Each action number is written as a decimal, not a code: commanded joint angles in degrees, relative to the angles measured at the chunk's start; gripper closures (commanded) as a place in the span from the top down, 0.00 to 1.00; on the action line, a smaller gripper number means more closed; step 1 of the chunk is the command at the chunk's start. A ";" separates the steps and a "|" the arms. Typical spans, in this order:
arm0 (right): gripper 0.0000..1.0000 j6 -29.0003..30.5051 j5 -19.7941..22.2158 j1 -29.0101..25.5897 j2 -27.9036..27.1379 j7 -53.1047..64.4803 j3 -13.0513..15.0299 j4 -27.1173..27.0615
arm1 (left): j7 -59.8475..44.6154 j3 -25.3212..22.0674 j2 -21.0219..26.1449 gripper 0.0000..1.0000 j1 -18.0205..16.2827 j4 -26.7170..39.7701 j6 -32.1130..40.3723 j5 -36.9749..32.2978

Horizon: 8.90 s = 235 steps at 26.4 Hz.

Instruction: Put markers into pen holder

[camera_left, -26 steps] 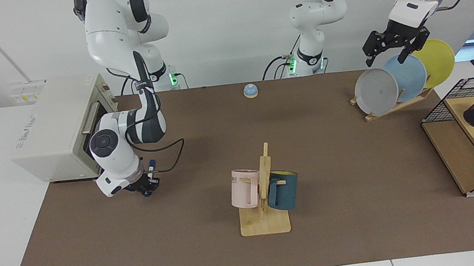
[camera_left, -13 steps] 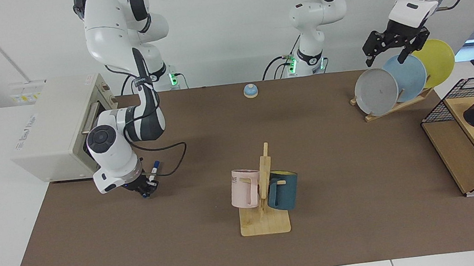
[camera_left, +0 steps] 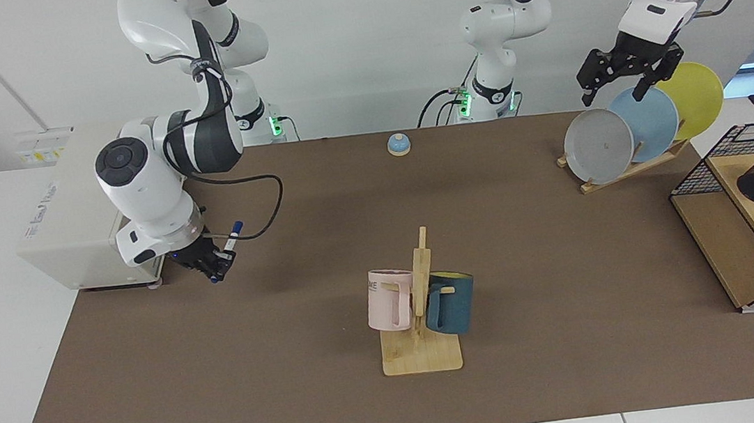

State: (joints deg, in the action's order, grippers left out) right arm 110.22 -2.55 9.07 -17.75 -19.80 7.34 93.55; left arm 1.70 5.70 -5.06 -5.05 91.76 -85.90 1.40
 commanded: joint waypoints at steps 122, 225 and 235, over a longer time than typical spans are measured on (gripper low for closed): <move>0.00 -27.60 -15.03 22.13 6.32 -69.76 -3.12 -9.70 | 44.18 19.26 -9.18 0.00 8.57 27.51 -30.90 41.84; 1.00 -26.55 -1.23 -4.68 18.80 5.73 -0.05 2.87 | 126.79 16.01 11.92 0.00 -35.38 0.51 -42.32 -42.54; 1.00 -26.81 -1.31 -4.86 18.80 5.82 -0.05 2.96 | 121.70 15.92 7.08 0.00 -37.58 11.51 -48.48 -42.53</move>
State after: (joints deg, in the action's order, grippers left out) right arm 83.89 -4.74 4.86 -0.36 -13.51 7.89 94.98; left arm 127.10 20.90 7.08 -40.32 95.15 -130.56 -40.37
